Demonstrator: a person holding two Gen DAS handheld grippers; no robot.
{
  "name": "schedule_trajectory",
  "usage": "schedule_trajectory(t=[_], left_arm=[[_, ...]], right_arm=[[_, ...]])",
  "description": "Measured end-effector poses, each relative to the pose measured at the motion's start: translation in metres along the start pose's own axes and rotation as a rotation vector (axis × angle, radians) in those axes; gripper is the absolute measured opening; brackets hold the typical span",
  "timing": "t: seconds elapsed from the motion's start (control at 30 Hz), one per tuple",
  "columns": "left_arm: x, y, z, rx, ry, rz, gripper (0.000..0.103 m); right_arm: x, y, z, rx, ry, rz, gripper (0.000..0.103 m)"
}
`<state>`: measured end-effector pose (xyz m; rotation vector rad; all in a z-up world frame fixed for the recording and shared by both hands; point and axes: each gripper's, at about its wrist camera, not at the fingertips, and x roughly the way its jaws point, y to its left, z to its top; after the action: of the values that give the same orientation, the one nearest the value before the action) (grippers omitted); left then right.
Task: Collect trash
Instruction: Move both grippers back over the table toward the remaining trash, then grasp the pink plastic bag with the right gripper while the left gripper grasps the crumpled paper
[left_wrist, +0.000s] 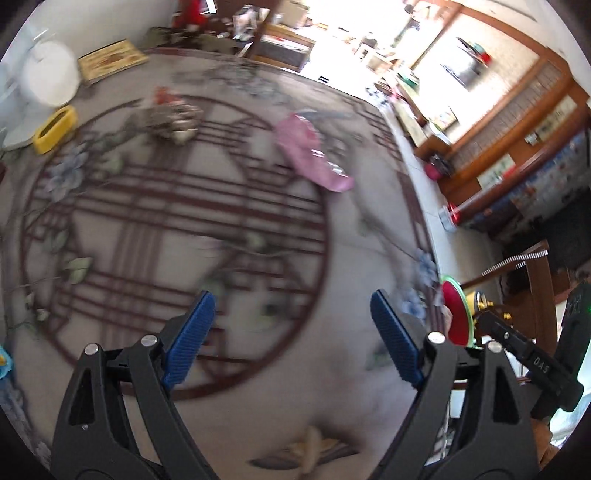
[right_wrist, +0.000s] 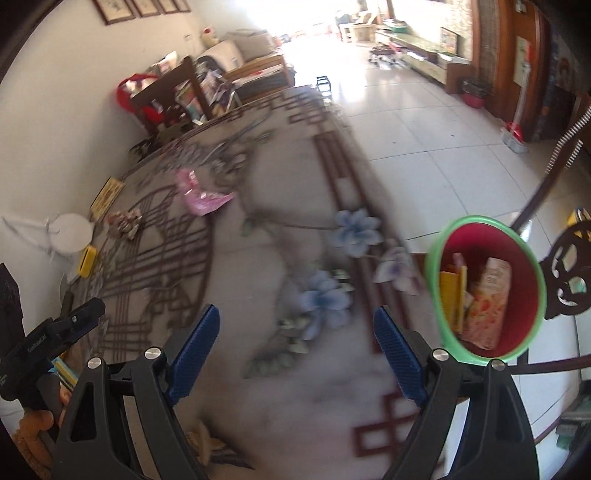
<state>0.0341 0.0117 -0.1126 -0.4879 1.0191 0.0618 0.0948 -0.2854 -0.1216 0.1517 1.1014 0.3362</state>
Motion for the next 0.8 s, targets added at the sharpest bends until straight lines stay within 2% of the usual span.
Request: schedule_trajectory(t=[0.2,0.47,0.53,0.67,0.8], left_arm=[[-0.006,0.055,0.013,-0.063,-0.001,0.012,0.084],[-0.006,0.108,0.024,-0.150,0.006,0.024,0.085],[-0.004,0.121,0.026,-0.176,0.015,0.038,0.085],[0.003,0.146,0.028,-0.233,0.030,0.053,0.085],[0.012,0.160,0.033,-0.274,0.038,0.055,0.085]], right_arm=[[0.033,0.055,0.013,-0.092,0.043,0.002,0.083],[0.089,0.120,0.066,-0.215,0.064,0.001,0.085],[0.111,0.138,0.086,-0.263,0.068,-0.012,0.092],[0.154,0.162,0.115,-0.327,0.074,-0.040,0.092],[0.197,0.170,0.136,-0.362,0.093,-0.116,0.092]])
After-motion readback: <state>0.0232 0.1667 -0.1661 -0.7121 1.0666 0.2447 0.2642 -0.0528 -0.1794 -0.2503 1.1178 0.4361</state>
